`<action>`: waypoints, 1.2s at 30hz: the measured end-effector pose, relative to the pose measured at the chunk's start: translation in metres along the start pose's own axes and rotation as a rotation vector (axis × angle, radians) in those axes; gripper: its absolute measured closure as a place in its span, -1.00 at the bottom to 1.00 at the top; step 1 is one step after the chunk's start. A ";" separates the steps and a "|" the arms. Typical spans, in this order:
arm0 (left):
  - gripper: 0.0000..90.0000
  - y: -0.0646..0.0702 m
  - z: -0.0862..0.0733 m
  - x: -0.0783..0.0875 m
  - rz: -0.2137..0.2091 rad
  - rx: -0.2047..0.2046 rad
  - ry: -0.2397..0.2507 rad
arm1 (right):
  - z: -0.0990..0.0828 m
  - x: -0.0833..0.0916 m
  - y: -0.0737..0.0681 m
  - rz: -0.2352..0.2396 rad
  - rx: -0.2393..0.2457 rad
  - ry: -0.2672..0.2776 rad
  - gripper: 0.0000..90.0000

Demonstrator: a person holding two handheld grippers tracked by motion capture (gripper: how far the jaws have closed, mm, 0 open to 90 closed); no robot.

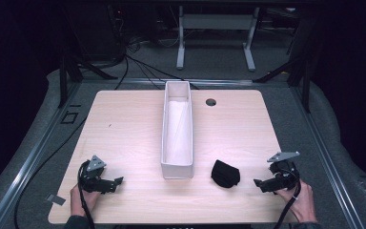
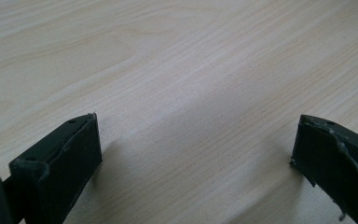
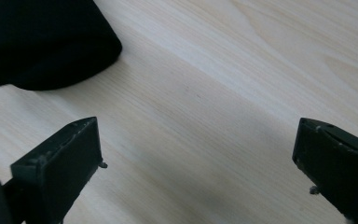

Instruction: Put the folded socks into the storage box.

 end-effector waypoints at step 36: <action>-0.97 0.000 0.000 0.000 0.002 -0.004 0.002 | 0.085 -0.008 -0.072 0.239 0.323 -0.180 -1.00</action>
Point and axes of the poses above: each handheld gripper's, and its own axes: x roughly backward along the jaws, z roughly out of its top, y roughly to its right, the point moved 6 cm from there along -x, roughly forward along the jaws, and after that the axes turned 8 degrees about x, right-handed, at the moved point
